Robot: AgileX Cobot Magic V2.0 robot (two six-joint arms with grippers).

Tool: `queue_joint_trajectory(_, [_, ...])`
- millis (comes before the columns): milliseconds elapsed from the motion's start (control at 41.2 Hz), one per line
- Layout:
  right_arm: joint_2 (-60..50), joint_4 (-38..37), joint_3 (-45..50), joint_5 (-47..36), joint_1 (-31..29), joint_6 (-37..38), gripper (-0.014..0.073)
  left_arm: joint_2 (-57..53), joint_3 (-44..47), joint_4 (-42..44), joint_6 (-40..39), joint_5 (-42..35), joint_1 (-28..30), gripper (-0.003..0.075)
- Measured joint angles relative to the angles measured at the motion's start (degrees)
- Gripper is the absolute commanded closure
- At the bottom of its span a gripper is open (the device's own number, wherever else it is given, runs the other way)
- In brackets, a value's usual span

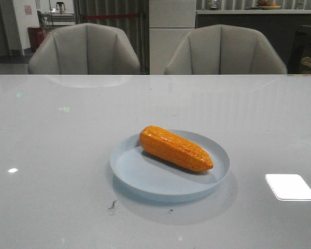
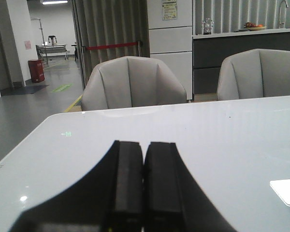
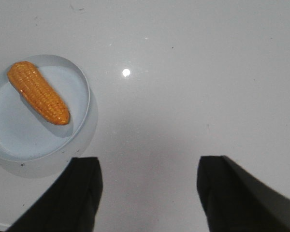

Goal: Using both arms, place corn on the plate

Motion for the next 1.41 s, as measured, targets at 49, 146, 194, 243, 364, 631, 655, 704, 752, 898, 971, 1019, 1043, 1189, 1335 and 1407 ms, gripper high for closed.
queue_joint_trajectory(49, [0.00,0.00,0.00,0.00,0.00,0.00,0.0060,0.00,0.00,0.00,0.00,0.12,0.00,0.0627])
queue_joint_trajectory(146, [0.00,0.00,0.00,0.00,0.00,0.00,0.0060,0.00,0.00,0.00,0.00,0.58,0.00,0.0627])
queue_joint_trajectory(194, [0.00,0.00,0.00,0.00,0.00,0.00,0.0060,0.00,0.00,0.00,0.00,0.58,0.00,0.0627])
queue_joint_trajectory(243, [0.00,0.00,0.00,0.00,0.00,0.00,0.0060,0.00,0.00,0.00,0.00,0.58,0.00,0.0627])
queue_joint_trajectory(364, [0.00,0.00,0.00,0.00,0.00,0.00,0.0060,0.00,0.00,0.00,0.00,0.58,0.00,0.0627])
queue_joint_trajectory(631, [0.00,0.00,0.00,0.00,0.00,0.00,0.0060,0.00,0.00,0.00,0.00,0.58,0.00,0.0627])
queue_joint_trajectory(655, [0.00,0.00,0.00,0.00,0.00,0.00,0.0060,0.00,0.00,0.00,0.00,0.58,0.00,0.0627])
queue_joint_trajectory(704, [0.00,0.00,0.00,0.00,0.00,0.00,0.0060,0.00,0.00,0.00,0.00,0.58,0.00,0.0627])
queue_joint_trajectory(752, [0.00,0.00,0.00,0.00,0.00,0.00,0.0060,0.00,0.00,0.00,0.00,0.58,0.00,0.0627])
queue_joint_trajectory(898, [-1.00,-0.28,0.00,0.00,0.00,0.00,0.0095,0.00,0.00,0.00,0.00,0.58,0.00,0.0627])
queue_joint_trajectory(971, [-2.58,-0.76,0.00,0.00,0.00,0.00,0.0179,0.00,0.00,0.00,0.00,0.58,0.00,0.0627])
queue_joint_trajectory(1019, [-3.73,-0.90,0.00,0.00,0.00,0.00,0.0256,0.00,0.00,0.00,0.00,0.58,0.00,0.0627])
queue_joint_trajectory(1043, [-4.24,-1.00,0.00,-0.14,0.00,0.00,0.0291,0.00,0.00,0.00,0.00,0.58,0.00,0.0627])
queue_joint_trajectory(1189, [-7.95,-1.00,0.00,-1.34,0.00,0.00,0.0546,0.00,0.00,0.00,0.00,0.58,0.00,0.0627])
queue_joint_trajectory(1335, [-11.64,-1.04,0.00,-3.09,0.00,0.00,0.0554,0.00,0.00,0.00,0.00,0.58,0.00,0.0627])
queue_joint_trajectory(1407, [-12.72,-1.13,0.00,-3.82,0.00,0.00,0.0554,0.00,0.00,0.00,0.00,0.58,0.00,0.0627])
